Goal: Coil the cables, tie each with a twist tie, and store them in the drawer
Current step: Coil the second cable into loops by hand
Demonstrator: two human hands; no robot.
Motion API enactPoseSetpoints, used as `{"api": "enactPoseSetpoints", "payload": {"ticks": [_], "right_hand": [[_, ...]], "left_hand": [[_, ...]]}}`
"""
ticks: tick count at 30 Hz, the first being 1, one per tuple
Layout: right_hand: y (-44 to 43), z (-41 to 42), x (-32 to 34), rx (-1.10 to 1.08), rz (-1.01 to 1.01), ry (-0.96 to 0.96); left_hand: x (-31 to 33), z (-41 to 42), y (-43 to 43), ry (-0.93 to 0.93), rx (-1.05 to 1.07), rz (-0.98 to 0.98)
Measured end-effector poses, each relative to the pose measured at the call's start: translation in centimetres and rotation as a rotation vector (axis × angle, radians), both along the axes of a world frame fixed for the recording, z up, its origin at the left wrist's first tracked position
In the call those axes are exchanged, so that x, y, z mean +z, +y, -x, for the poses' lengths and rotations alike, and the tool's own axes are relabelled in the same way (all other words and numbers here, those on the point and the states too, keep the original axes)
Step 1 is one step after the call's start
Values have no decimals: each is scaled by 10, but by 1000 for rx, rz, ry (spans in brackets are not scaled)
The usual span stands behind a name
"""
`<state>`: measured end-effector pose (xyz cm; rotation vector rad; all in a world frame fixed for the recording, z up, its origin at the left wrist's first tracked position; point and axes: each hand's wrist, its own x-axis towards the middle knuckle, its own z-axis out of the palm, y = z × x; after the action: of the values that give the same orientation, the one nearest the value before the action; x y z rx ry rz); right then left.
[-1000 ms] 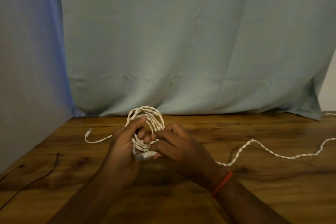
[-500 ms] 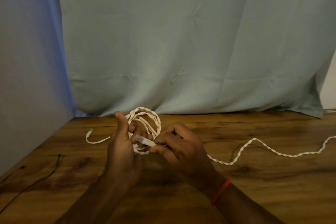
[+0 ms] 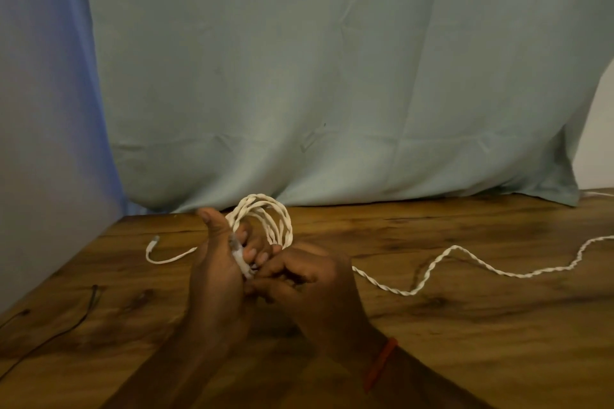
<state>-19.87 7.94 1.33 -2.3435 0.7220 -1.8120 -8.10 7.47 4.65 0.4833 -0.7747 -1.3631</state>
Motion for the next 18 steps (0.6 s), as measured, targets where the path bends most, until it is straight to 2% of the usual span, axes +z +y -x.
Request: {"api": "enactPoseSetpoints", "payload": {"ticks": [2, 4, 6, 8, 10, 12, 16, 18], "right_hand": [[-2, 7, 9, 12, 81, 42], [-6, 19, 22, -81, 51, -91], [-13, 30, 27, -224, -150, -165], [-15, 33, 27, -202, -434, -106], [-13, 26, 24, -20, -610, -114], [-5, 14, 23, 57, -657, -163], [6, 0, 19, 51, -600, -209], [7, -2, 16, 47, -579, -225]], "left_hand": [[3, -4, -1, 67, -93, -19], [2, -8, -4, 65, -186, -27], [0, -9, -5, 24, -312, -14], [-3, -7, -3, -25, -384, -1], [-7, -4, -2, -44, -355, -26], [-9, -2, -1, -59, -291, -68], [-14, -1, -4, -163, -135, -116], [-14, 0, -5, -155, -140, -158]]}}
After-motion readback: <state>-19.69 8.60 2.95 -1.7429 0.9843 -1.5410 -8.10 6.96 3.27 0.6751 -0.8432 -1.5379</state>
